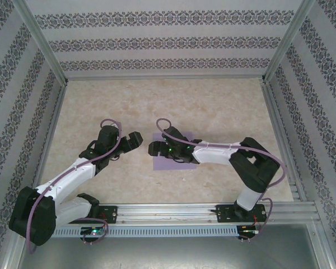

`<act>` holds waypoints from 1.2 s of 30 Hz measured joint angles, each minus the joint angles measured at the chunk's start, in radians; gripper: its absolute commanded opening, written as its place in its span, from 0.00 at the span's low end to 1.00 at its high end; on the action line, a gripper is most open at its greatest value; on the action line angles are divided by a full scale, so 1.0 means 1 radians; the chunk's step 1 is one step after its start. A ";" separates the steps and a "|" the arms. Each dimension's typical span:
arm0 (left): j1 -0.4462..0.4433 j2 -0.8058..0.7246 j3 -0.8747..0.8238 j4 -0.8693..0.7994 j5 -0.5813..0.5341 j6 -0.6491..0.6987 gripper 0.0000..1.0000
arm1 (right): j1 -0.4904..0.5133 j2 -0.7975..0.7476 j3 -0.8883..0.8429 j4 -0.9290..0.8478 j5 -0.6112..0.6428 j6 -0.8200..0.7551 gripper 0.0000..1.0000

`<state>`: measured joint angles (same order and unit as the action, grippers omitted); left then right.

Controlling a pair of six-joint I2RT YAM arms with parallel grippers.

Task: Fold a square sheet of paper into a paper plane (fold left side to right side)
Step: Move the square sheet of paper to the center of the table, then pick up the square sheet of paper from the center of the table.

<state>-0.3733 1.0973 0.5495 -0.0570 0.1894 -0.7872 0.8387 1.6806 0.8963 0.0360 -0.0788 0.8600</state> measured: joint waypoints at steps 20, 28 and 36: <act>-0.149 0.363 0.115 0.109 0.222 -0.053 0.33 | -0.268 -0.104 0.039 -0.351 0.116 -0.334 0.98; -0.170 0.472 0.143 0.149 0.230 -0.060 0.27 | -0.274 0.031 0.147 -0.370 0.115 -0.381 0.98; -0.171 0.539 0.143 0.162 0.245 -0.060 0.25 | -0.287 0.143 0.221 -0.370 0.112 -0.393 0.98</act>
<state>-0.5442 1.6363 0.6930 0.1051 0.4347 -0.8474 0.5514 1.8236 1.1175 -0.3336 0.0330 0.4675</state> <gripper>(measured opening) 0.256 0.982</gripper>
